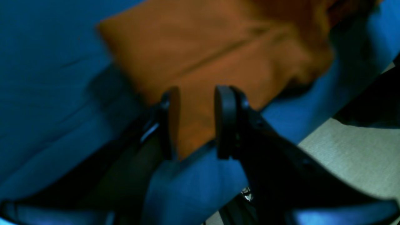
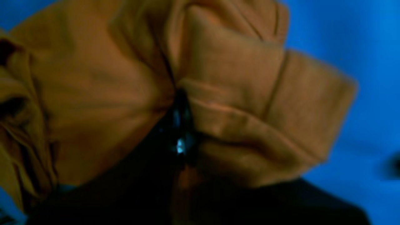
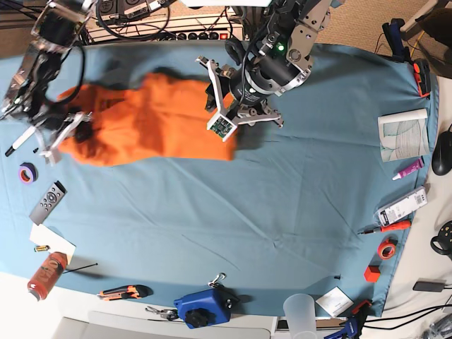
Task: Layout the t-shirt on the table in an organized manner, then fold the t-shirt properly
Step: 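Grasp the other strip end with the right gripper and fold it inward, then press the folded bundle with the right gripper and release it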
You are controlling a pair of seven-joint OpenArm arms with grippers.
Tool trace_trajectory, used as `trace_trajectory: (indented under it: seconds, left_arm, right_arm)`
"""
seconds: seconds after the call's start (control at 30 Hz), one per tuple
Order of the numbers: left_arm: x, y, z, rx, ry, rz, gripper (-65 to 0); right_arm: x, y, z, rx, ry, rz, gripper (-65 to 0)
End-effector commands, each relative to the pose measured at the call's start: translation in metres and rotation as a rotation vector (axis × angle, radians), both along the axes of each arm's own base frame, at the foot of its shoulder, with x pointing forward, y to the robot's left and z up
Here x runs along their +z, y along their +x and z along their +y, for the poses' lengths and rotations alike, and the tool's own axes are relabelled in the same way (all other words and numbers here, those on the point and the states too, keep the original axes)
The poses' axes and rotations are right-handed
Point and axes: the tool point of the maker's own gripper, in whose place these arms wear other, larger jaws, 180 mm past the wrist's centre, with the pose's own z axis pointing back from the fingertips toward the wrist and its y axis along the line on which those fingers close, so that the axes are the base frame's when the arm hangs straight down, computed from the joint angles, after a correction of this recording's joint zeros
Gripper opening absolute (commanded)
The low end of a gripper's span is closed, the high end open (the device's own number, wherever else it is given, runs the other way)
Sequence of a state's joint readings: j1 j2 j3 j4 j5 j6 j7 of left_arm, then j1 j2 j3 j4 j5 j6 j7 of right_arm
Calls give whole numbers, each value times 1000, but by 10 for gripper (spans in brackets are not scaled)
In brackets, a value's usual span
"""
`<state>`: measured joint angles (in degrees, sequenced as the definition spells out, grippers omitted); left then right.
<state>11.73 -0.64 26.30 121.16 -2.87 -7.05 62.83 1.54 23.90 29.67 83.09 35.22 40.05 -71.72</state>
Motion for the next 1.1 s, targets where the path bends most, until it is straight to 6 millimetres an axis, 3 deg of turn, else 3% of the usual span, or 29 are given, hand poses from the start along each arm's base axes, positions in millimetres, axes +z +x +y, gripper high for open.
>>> trace_trajectory:
  seconds: [0.0,0.13,0.23,0.37,0.53,0.67,0.8,1.07]
  left_arm:
    - [11,4,-5,4,-36,-31,-472]
    - [9,3,-2,8,-19,-16,-472]
    - [4,9,12,75,34,-17,-472]
    - [-3,22,42,185,104,-19,-472]
    - [-14,37,97,331,128,13,-472]
    - [-17,43,137,432,87,44,-472]
    - [-17,45,158,500,50,61,-472]
    - [-18,44,159,470,64,60,-472]
  right_arm:
    - [28,17,-18,-7,-55,-78,-650]
    - [48,23,-38,-11,-120,-96,-650]
    - [43,18,-38,-9,-123,-59,-650]
    - [36,14,-32,-5,-112,-30,-650]
    - [56,20,-12,39,-126,-105,-650]
    - [81,18,21,119,-140,-181,-650]
    - [95,13,62,190,-91,-260,-650]
    - [68,2,144,367,30,-219,-650]
